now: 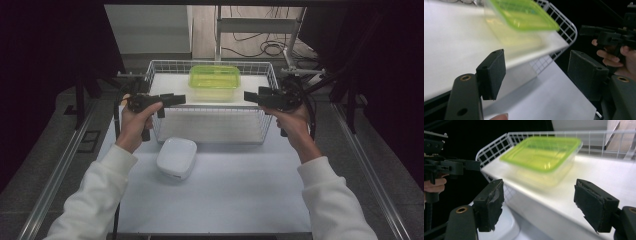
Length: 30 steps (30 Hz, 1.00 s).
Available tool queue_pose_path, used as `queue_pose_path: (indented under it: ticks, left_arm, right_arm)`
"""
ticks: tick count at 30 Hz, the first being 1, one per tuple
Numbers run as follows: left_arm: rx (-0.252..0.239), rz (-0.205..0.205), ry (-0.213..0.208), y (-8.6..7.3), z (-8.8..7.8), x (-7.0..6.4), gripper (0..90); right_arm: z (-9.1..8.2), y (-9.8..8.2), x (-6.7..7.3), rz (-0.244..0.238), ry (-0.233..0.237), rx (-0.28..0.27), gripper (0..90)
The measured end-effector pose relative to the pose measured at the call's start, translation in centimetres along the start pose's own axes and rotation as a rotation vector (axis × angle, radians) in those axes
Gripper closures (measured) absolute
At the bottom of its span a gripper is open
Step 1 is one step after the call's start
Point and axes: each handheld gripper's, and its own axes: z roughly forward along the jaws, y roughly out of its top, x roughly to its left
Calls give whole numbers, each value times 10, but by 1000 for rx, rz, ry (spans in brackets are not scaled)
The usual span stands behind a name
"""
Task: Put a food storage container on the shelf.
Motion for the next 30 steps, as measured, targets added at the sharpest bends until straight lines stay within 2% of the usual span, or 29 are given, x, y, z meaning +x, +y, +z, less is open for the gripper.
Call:
queue_pose_path:
  ticks: [2, 3, 4, 7, 10, 11, 15, 16, 18, 21, 23, 24, 26, 27, 30]
  left_arm:
    - [11, 16, 21, -17, -5, -1, 307]
    - [20, 30, 34, -30, -8, -1, 309]
    - [20, 30, 34, -30, -8, -1, 311]
    - [43, 42, 34, -56, -12, -4, 313]
    - [89, 59, 58, -86, -17, -6, 314]
    - [89, 59, 58, -86, -17, -6, 314]
    - [137, 76, 98, -110, -18, -6, 313]
    - [146, 73, 102, -115, -17, -5, 312]
    - [168, 73, 102, -123, -14, -5, 312]
    - [202, 59, 102, -136, -11, -4, 308]
    - [227, 61, 125, -145, -13, -5, 303]
    - [227, 61, 125, -145, -13, -5, 303]
    - [241, 64, 140, -150, -14, -5, 301]
    - [250, 67, 152, -152, -14, -5, 301]
    - [269, 58, 176, -157, -15, -1, 301]
  right_arm:
    - [-5, -12, 3, -14, 0, 14, 237]
    - [-9, -23, 5, -17, 9, 21, 237]
    - [-9, -23, 5, -17, 9, 21, 237]
    - [-13, -44, 7, -21, 17, 45, 239]
    - [-15, -70, 10, -28, 22, 92, 242]
    - [-15, -70, 10, -28, 22, 92, 242]
    - [-13, -96, 11, -27, 27, 149, 255]
    - [-12, -106, 12, -31, 20, 176, 256]
    - [-11, -110, 13, -28, 21, 181, 258]
    - [-10, -125, 15, -24, 18, 213, 264]
    - [-10, -138, 15, -17, 17, 235, 272]
    - [-10, -138, 15, -17, 17, 235, 272]
    - [-8, -152, 16, -10, 20, 262, 277]
    - [-8, -152, 16, -10, 20, 262, 277]
    - [-3, -165, 18, -29, 5, 320, 278]
